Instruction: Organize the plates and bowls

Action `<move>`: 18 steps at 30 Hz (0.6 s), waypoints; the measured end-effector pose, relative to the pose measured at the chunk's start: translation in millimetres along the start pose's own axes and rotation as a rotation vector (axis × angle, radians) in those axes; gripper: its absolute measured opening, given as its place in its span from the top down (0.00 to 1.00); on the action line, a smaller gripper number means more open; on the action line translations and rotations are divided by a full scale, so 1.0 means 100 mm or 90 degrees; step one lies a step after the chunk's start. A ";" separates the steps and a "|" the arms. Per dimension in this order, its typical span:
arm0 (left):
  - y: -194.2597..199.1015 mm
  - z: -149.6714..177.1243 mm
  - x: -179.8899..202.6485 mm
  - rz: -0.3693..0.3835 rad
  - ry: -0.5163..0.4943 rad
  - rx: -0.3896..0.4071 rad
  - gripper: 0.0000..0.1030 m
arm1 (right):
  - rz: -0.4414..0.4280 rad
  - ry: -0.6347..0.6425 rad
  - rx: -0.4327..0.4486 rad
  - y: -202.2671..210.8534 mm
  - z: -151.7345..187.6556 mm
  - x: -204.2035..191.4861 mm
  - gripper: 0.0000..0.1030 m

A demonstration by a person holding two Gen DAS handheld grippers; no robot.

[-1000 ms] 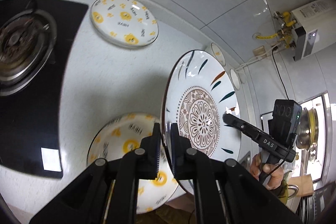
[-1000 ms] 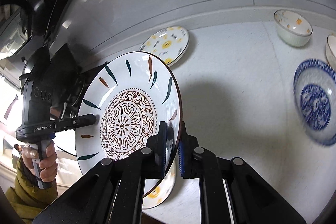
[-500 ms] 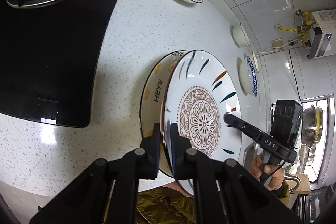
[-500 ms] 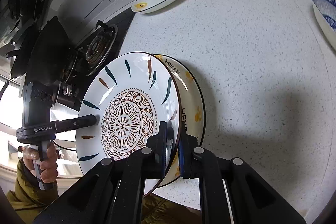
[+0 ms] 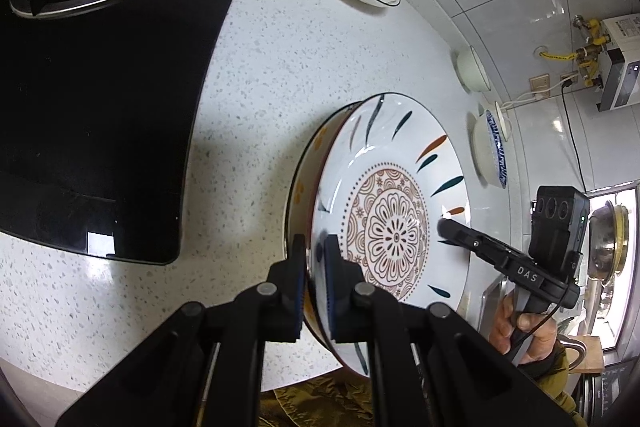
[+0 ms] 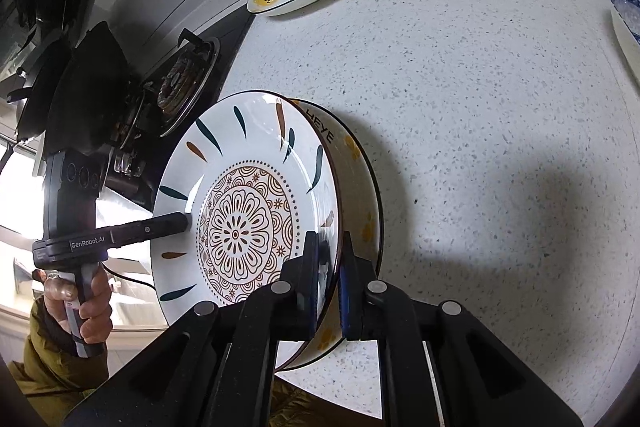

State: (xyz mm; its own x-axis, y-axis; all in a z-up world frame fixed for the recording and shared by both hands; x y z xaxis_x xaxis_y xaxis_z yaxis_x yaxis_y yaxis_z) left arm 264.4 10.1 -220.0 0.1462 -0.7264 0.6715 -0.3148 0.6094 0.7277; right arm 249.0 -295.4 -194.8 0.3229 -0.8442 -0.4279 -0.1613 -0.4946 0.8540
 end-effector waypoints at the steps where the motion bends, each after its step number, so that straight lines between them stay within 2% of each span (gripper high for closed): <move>1: 0.00 0.01 0.01 -0.002 -0.002 0.002 0.93 | -0.001 0.001 -0.002 0.00 0.00 0.01 0.92; 10: -0.01 0.01 0.02 -0.005 0.000 0.016 0.93 | -0.008 0.022 -0.021 -0.05 -0.03 0.00 0.92; 16: 0.00 0.01 0.00 -0.007 0.017 0.020 0.93 | 0.006 0.035 -0.032 -0.04 -0.04 0.03 0.92; 18: 0.00 0.01 -0.01 -0.008 0.021 0.020 0.93 | -0.012 0.025 -0.037 -0.04 -0.05 0.07 0.92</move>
State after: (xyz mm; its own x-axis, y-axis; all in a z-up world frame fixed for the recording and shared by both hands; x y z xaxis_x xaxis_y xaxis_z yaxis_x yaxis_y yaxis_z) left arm 263.7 10.7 -220.8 0.1805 -0.7226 0.6673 -0.3413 0.5902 0.7315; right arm 256.4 -298.5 -199.4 0.3620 -0.8258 -0.4324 -0.1003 -0.4957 0.8627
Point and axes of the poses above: each gripper's, at about its wrist camera, not at the fingertips, and y roughly against the way its jaws point, x to its right, z to its underside, the point moved 2 cm from there along -y, roughly the way its jaws point, and after that the axes turned 7 degrees about z, right-handed, at the moved point
